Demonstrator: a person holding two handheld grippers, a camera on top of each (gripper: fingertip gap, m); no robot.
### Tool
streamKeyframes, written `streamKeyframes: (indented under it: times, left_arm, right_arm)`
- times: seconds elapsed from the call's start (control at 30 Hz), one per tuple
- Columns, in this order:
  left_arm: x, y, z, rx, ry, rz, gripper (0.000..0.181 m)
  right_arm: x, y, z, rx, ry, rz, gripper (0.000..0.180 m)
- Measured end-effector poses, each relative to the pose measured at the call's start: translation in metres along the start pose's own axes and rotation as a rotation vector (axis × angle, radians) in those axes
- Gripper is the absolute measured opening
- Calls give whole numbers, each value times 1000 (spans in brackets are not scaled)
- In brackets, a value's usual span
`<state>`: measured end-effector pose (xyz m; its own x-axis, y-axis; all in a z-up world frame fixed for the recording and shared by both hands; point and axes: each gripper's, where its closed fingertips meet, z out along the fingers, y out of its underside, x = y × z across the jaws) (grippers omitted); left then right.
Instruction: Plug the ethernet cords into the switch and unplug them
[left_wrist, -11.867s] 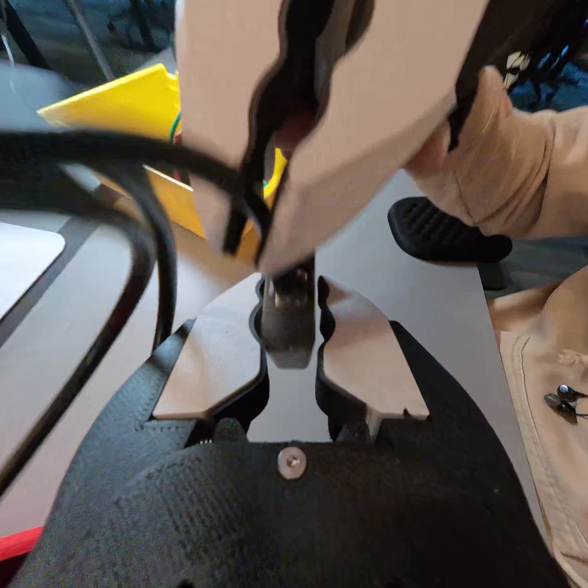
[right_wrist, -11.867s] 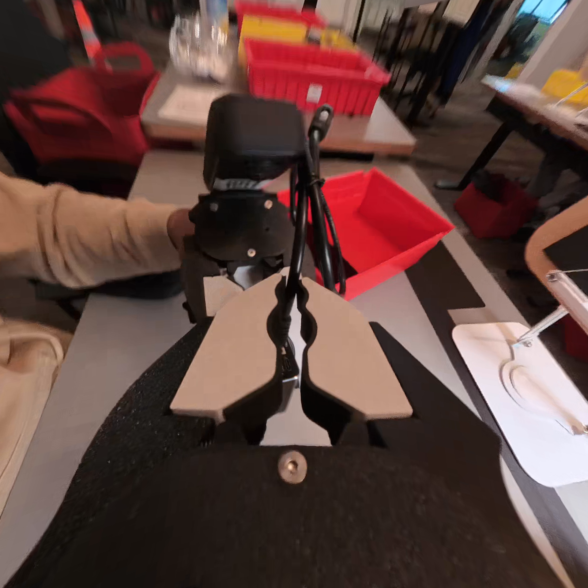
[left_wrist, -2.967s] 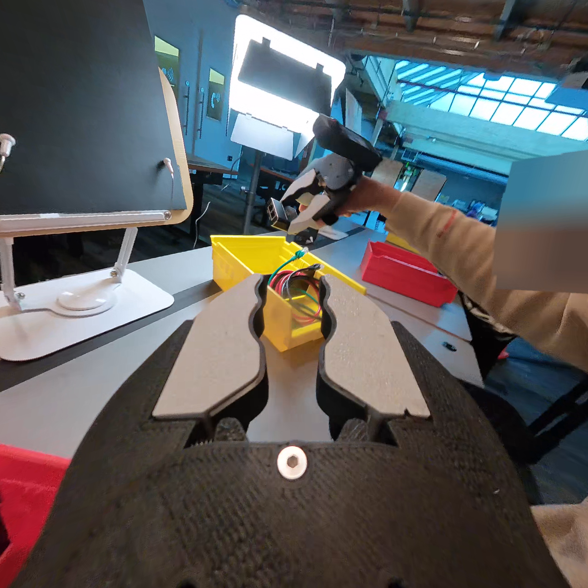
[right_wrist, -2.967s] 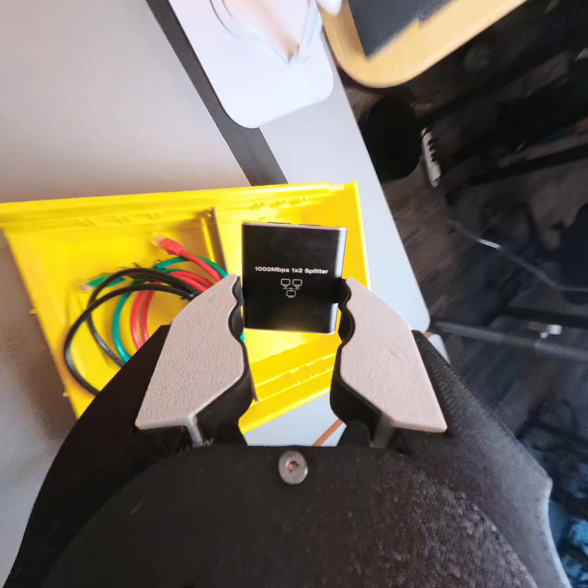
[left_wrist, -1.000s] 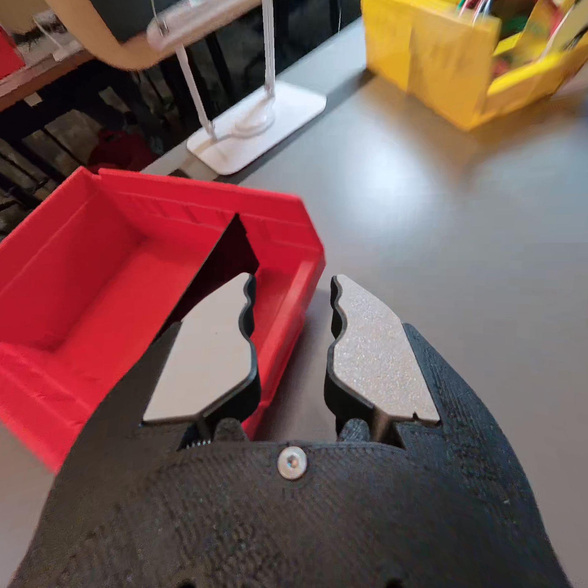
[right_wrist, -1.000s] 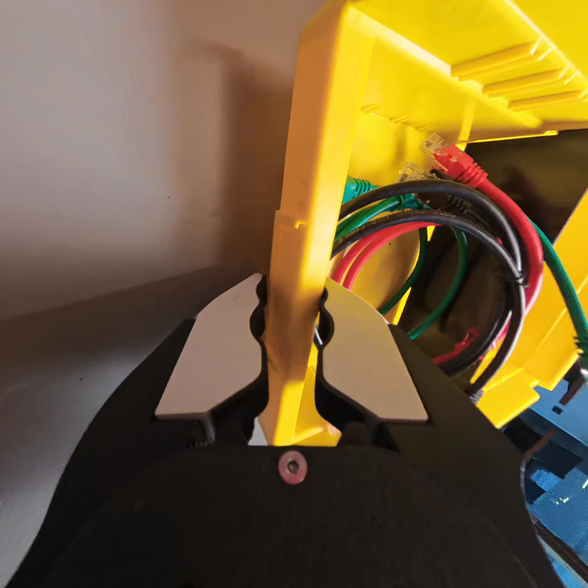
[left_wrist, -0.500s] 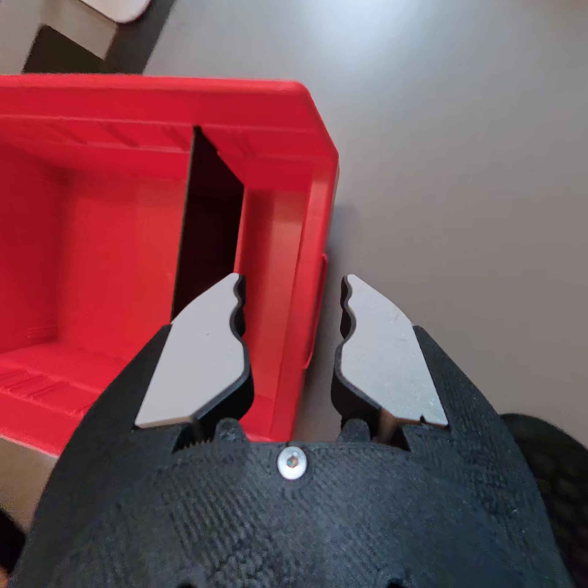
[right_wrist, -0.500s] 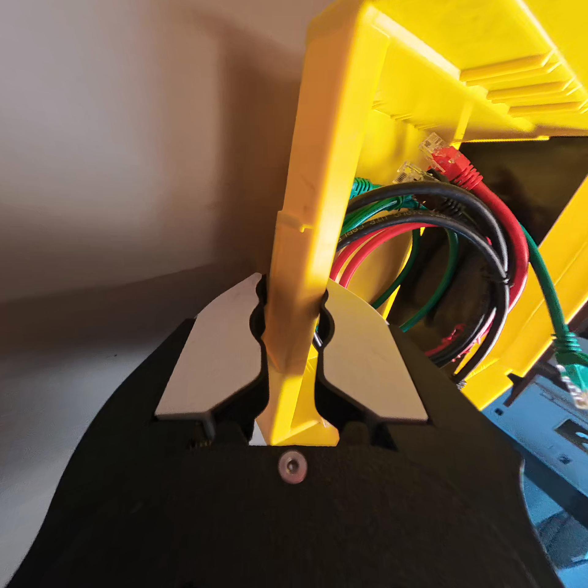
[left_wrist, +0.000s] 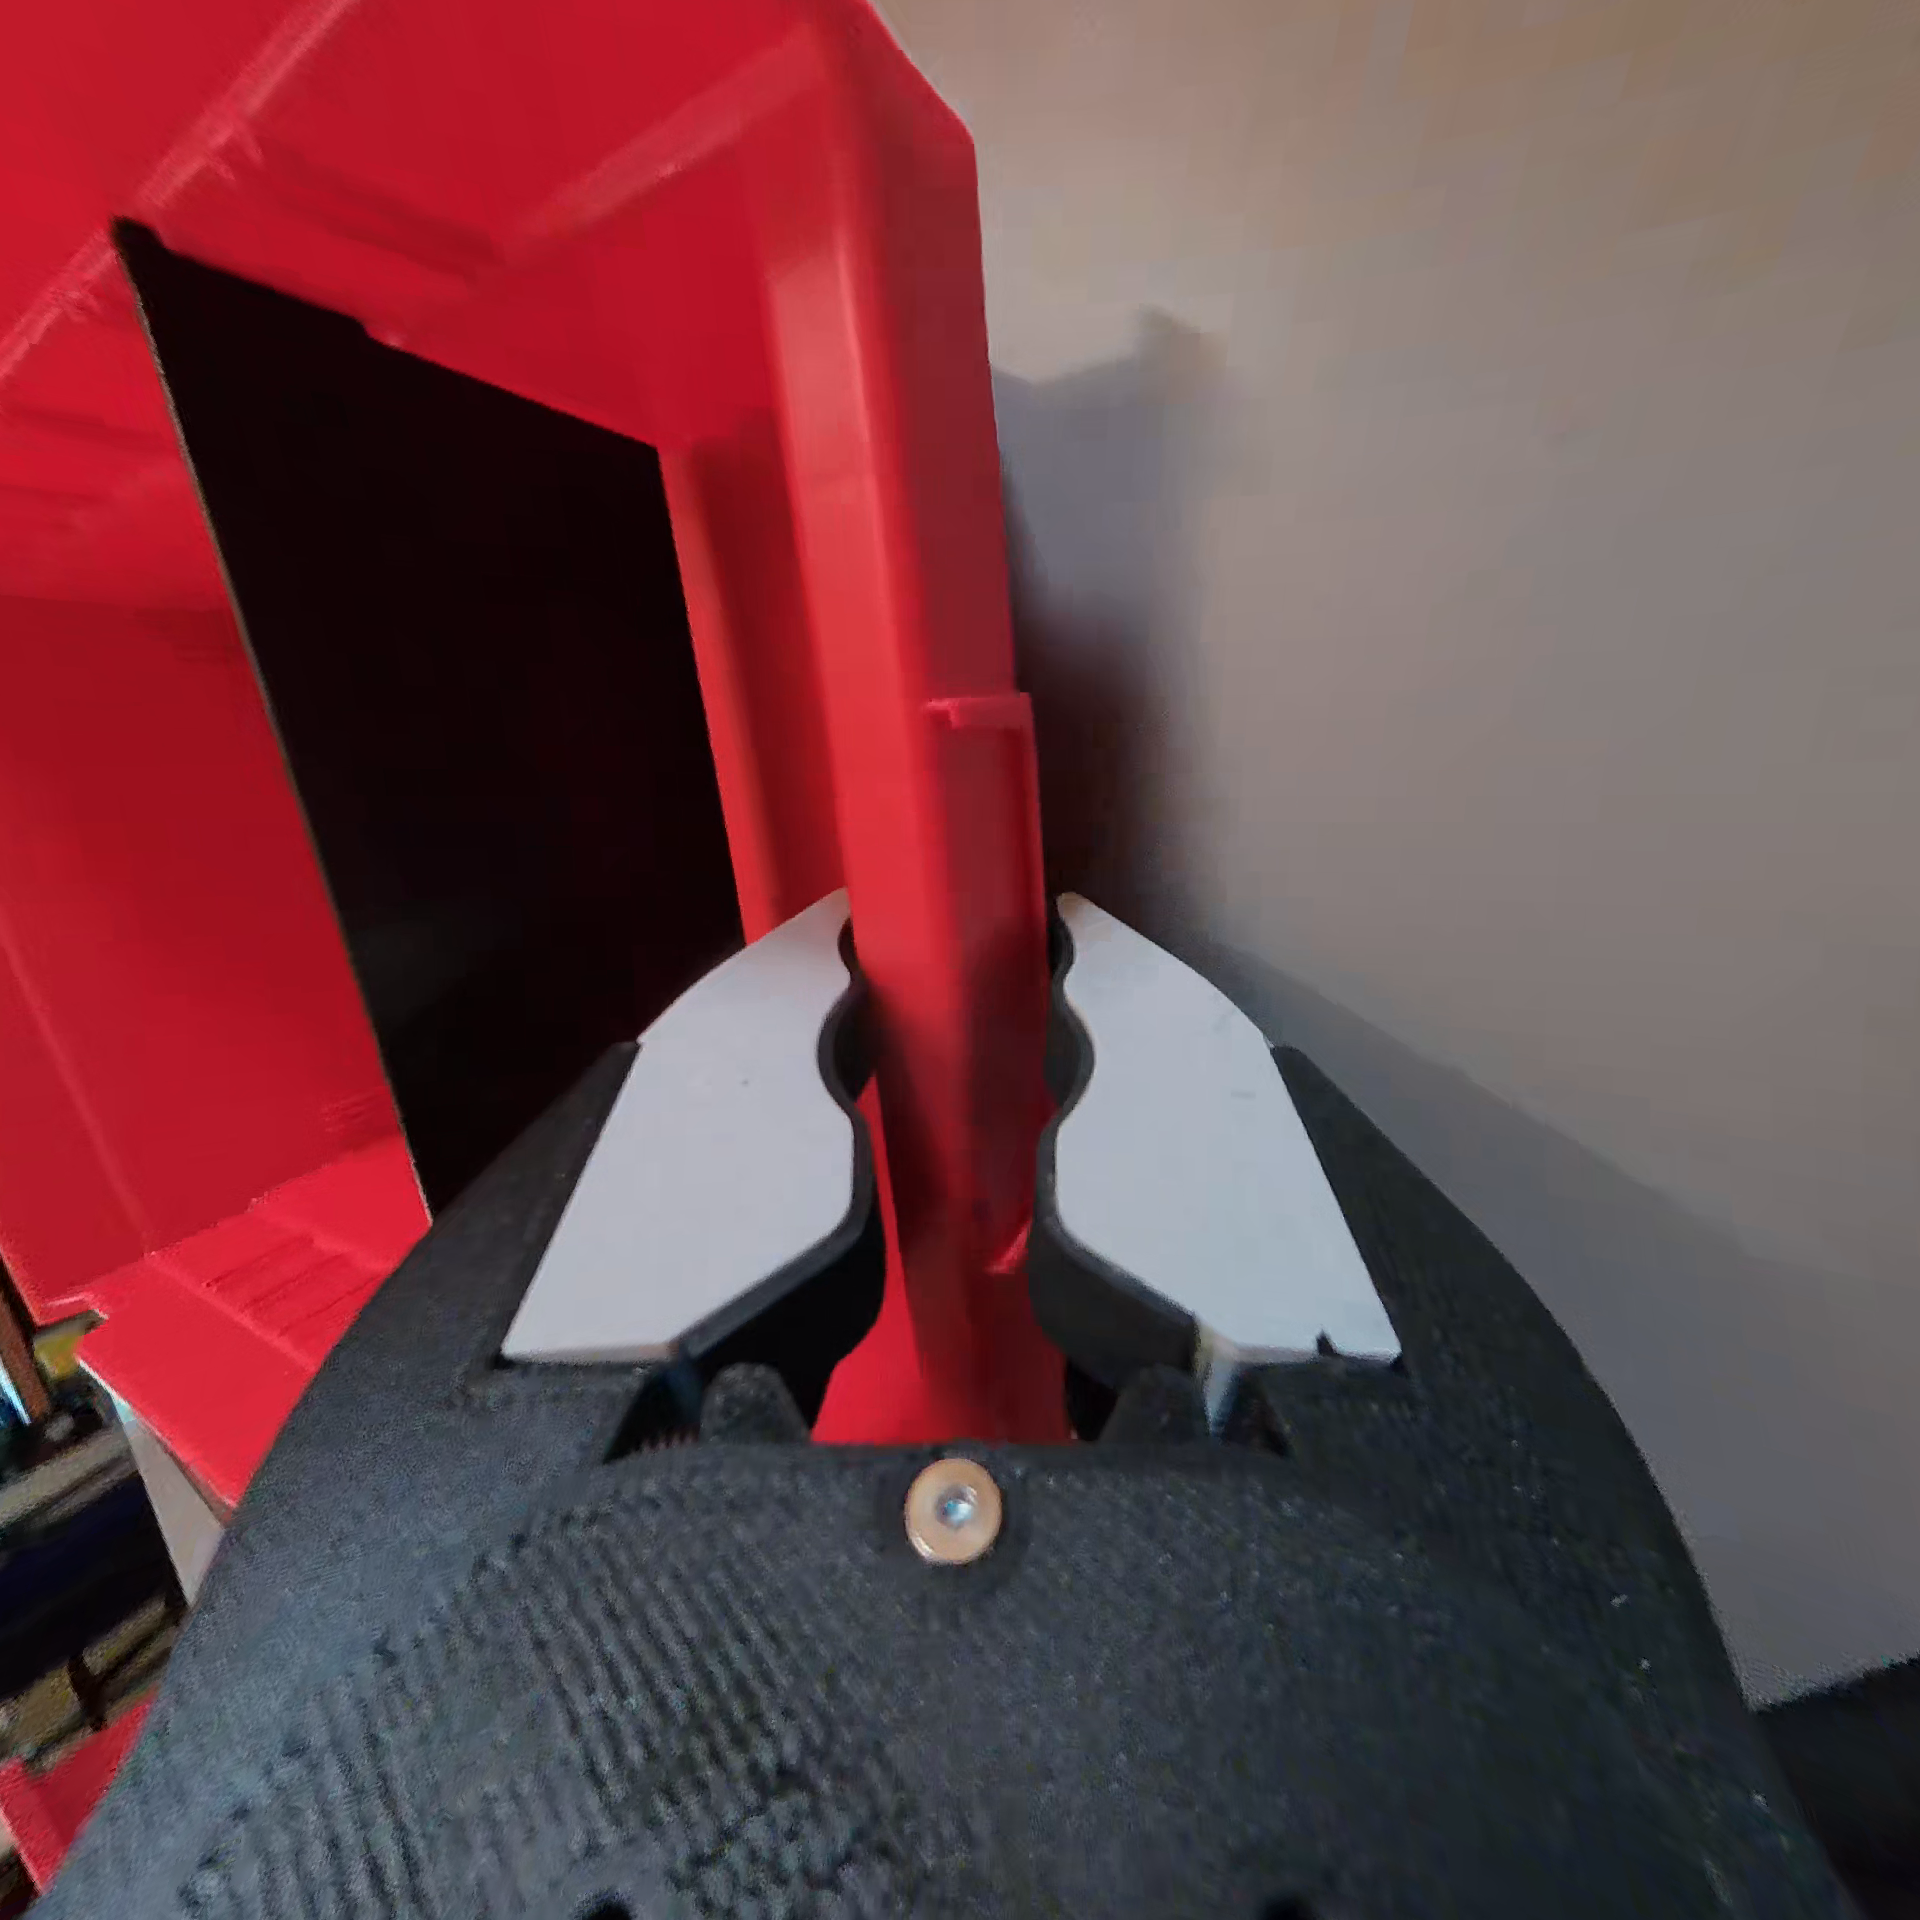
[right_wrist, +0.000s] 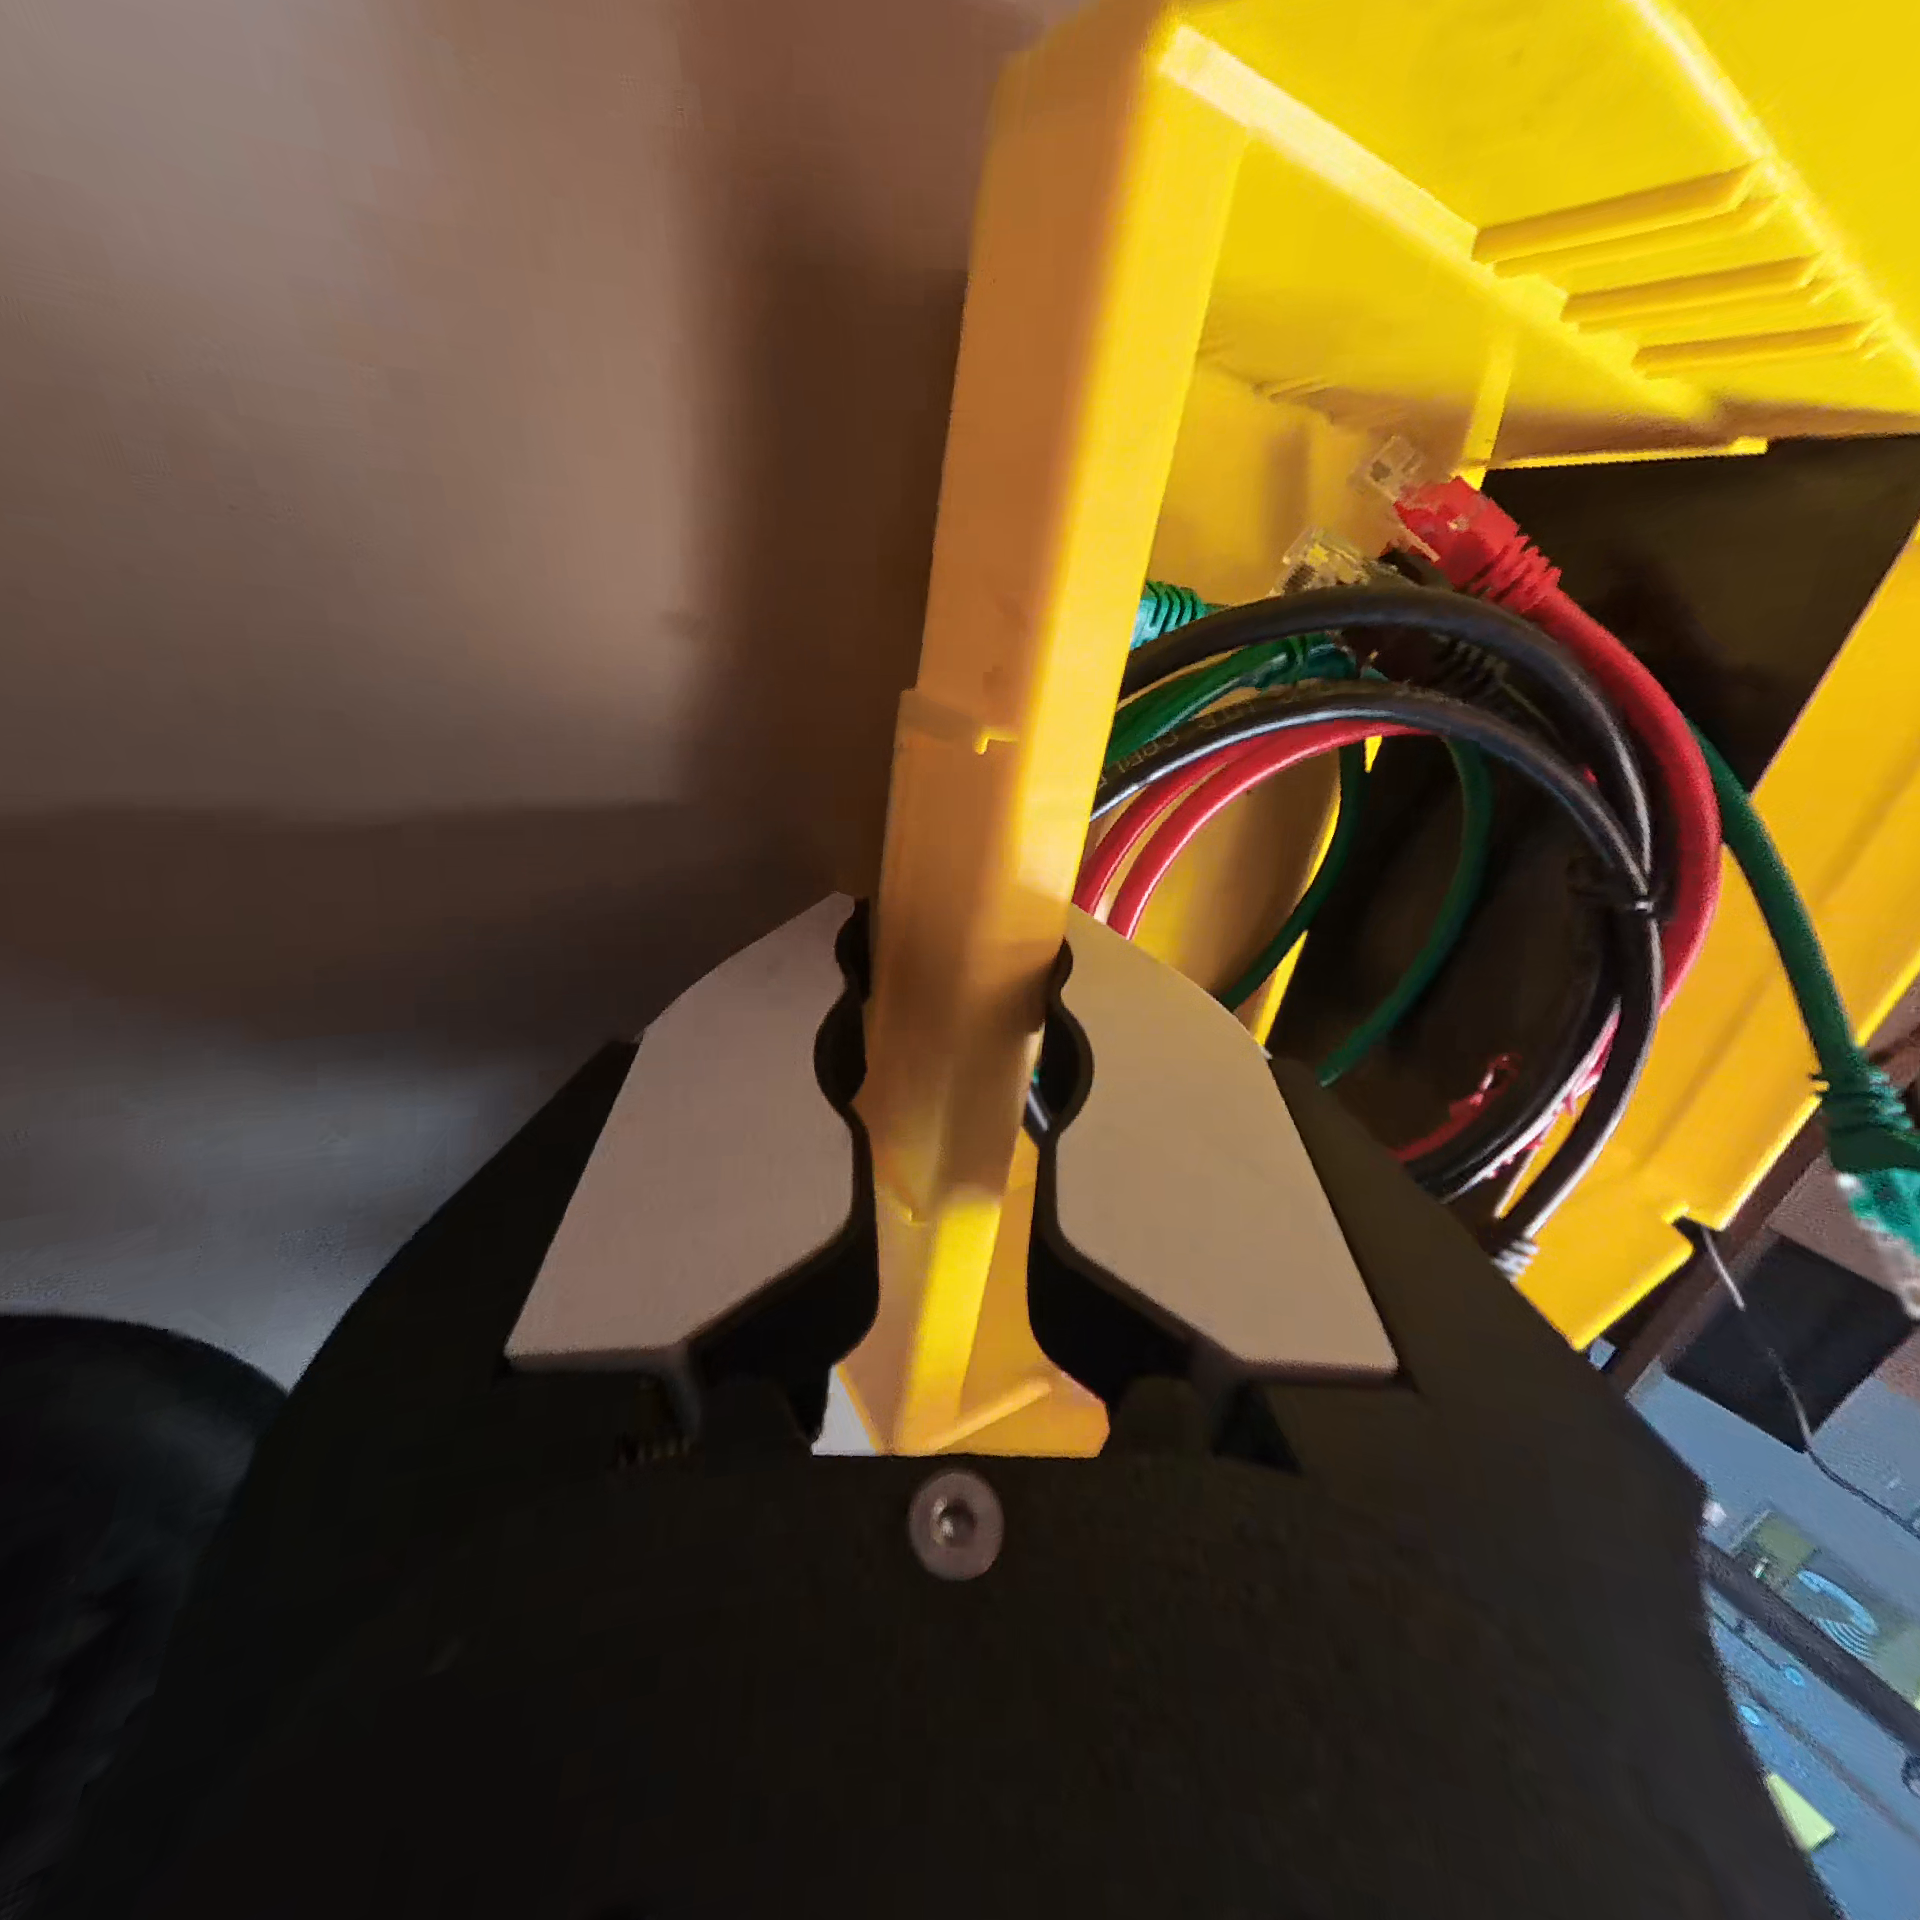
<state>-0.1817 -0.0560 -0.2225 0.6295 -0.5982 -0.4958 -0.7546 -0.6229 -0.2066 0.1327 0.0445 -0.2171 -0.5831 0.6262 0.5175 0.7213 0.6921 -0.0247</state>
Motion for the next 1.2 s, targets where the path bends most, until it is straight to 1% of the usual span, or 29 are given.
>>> streamKeyframes:
  times: [0.03,0.17,0.23,0.3,0.37,0.4,0.47,0.53,0.6,0.67,0.73,0.8,0.83,0.9,0.97,1.0,1.1,1.2]
  left_arm:
    - [3,-9,0,17,2,29,30]
    - [3,-48,7,93,-22,131,31]
    - [-2,-67,14,141,-38,171,31]
    - [-4,-80,16,188,-37,213,31]
    - [-3,-87,14,233,-50,233,31]
    - [0,-88,12,249,-52,245,31]
    - [4,-90,4,297,-92,235,35]
    - [10,-97,-16,397,-109,138,38]
    - [24,-110,-41,529,-35,-31,41]
    - [50,-131,-66,649,129,-234,43]
    - [77,-156,-87,756,279,-417,48]
    - [94,-182,-97,828,336,-586,55]
    - [100,-192,-96,839,332,-661,58]
    - [100,-206,-84,811,231,-768,62]
    - [89,-211,-71,783,97,-833,53]
    - [85,-212,-68,775,60,-861,49]
    - [77,-211,-64,760,0,-880,36]
    - [73,-211,-65,756,-33,-869,32]
  right_arm:
    - [-2,-4,-1,-3,7,3,30]
    - [-9,-21,-8,17,67,30,31]
    - [-7,-35,-22,100,134,89,35]
    - [-6,-46,-46,230,157,222,44]
    - [0,-43,-76,387,183,419,44]
    - [5,-32,-89,439,214,525,44]
    - [15,6,-106,494,314,748,44]
    - [16,43,-108,523,359,956,48]
    - [11,61,-101,579,330,1115,52]
    - [13,69,-89,614,305,1216,54]
    - [21,67,-77,638,269,1276,55]
    - [30,62,-64,649,237,1324,56]
    - [33,59,-57,645,227,1341,56]
    - [37,57,-45,624,234,1376,53]
    - [38,59,-38,622,278,1399,44]
    - [39,60,-39,641,303,1429,32]
    - [37,70,-44,608,379,1437,14]
    - [33,69,-49,566,414,1410,13]
